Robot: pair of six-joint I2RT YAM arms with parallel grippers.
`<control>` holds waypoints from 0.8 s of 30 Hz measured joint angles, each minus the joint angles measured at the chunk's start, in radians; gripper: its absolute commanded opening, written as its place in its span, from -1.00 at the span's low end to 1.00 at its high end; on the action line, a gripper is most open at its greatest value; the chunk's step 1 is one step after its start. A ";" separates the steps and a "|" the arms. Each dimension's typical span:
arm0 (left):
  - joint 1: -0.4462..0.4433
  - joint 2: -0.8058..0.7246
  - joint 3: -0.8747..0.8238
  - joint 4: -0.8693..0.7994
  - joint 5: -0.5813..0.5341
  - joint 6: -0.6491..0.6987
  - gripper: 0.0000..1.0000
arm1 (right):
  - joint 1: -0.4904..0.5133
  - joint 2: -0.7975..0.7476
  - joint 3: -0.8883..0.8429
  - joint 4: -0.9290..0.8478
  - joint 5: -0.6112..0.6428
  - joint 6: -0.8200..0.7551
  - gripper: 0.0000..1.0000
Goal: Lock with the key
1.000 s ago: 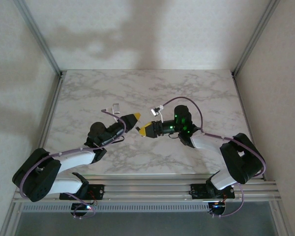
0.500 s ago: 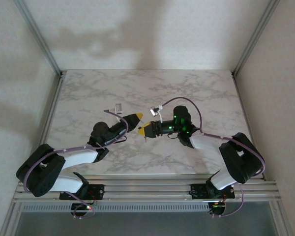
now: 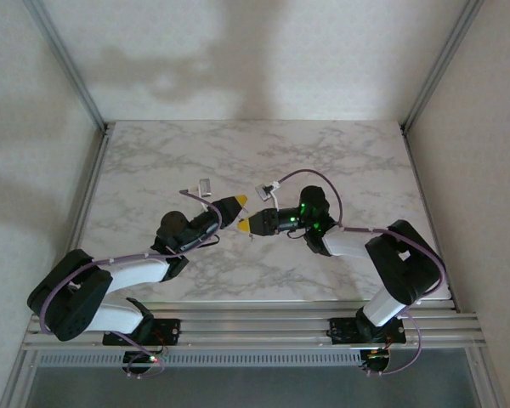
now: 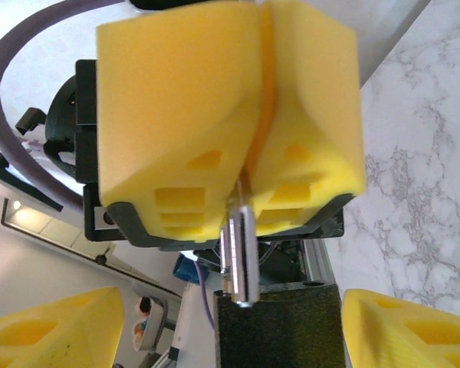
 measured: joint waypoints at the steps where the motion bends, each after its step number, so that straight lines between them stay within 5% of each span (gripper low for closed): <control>1: 0.000 0.000 0.000 0.000 0.000 0.000 -1.00 | 0.000 -0.004 -0.001 0.001 -0.002 0.003 0.46; 24: -0.011 -0.008 -0.001 0.026 0.005 0.000 -1.00 | -0.047 -0.184 -0.019 -0.215 0.029 -0.109 0.34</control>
